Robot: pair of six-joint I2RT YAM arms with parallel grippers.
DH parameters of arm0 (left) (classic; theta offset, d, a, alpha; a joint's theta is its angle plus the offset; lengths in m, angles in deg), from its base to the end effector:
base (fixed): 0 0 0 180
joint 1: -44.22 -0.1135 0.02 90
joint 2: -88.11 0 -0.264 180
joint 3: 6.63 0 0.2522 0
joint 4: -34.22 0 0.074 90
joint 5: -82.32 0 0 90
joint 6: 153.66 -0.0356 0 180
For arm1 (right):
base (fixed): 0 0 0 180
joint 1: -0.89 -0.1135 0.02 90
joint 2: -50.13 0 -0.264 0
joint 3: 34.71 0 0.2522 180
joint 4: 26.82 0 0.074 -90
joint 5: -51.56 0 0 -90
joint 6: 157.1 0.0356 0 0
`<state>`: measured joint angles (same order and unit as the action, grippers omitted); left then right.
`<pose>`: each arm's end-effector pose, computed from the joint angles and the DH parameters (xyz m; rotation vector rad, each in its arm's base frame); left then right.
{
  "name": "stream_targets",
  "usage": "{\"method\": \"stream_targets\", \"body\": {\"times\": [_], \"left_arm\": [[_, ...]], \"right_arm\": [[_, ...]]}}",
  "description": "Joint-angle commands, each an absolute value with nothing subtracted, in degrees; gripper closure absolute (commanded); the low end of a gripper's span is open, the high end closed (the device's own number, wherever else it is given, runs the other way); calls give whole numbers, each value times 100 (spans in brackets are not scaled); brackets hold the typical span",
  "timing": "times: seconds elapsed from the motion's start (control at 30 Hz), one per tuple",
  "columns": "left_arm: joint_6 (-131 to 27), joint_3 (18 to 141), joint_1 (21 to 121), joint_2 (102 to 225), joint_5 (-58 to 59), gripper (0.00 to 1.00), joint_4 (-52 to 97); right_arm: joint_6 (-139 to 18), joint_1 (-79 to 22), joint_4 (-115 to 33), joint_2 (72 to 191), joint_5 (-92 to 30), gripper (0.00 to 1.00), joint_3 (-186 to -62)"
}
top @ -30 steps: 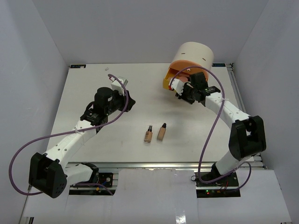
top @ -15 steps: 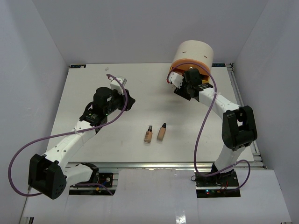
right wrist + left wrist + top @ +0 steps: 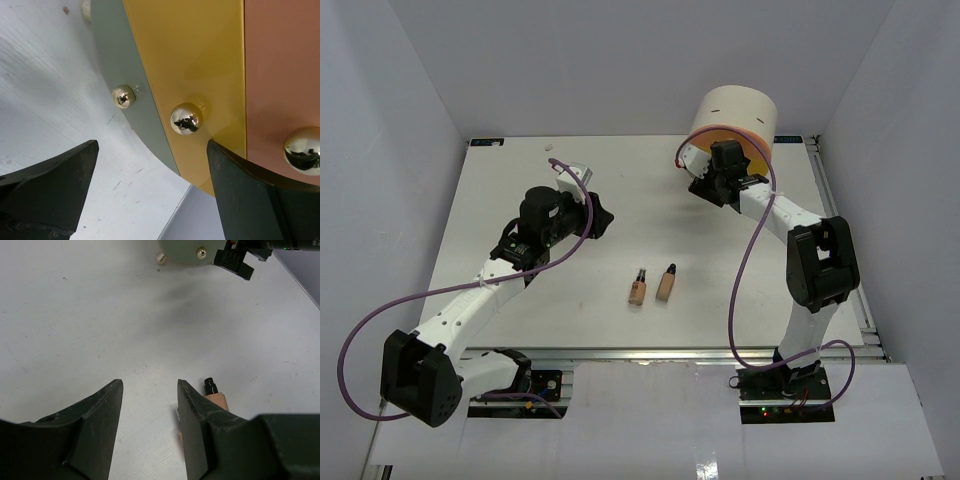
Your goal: Organize the makeup
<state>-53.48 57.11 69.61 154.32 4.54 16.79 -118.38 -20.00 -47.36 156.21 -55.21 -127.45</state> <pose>0.2387 -0.1216 0.3072 0.4040 1.9174 -0.6179 0.4038 0.1431 0.2487 -1.1523 1.8736 -0.6183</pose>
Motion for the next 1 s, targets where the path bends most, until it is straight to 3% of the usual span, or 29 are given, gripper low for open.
{"method": "stream_targets", "body": {"times": [0.0,0.13,0.23,0.37,0.53,0.6,0.77,0.97], "left_arm": [[-5329,5633,6953,15414,849,40,1930],[-5338,5593,6953,15429,1113,34,2002],[-5398,5527,6953,15439,1660,27,2199],[-5029,5389,6953,15697,2412,17,2741],[-3365,5947,7004,16885,3056,23,3783],[-2779,6438,7204,17607,2857,24,3998],[-1992,7927,7791,19373,2104,25,4228],[-859,9850,8149,21366,1049,27,4552]], "right_arm": [[-11887,-1889,-4128,15629,-5832,7,-12971],[-11762,-1896,-4445,15353,-5302,7,-12805],[-11278,-1865,-5311,14667,-4125,6,-12608],[-10384,-1486,-6221,13664,-1537,6,-12217],[-9066,-123,-6144,12714,1002,2,-11449],[-8476,261,-5874,12576,1576,5,-11085],[-7578,1201,-4855,12018,2204,14,-10332],[-6980,1506,-4173,11654,2334,21,-9910]]}}
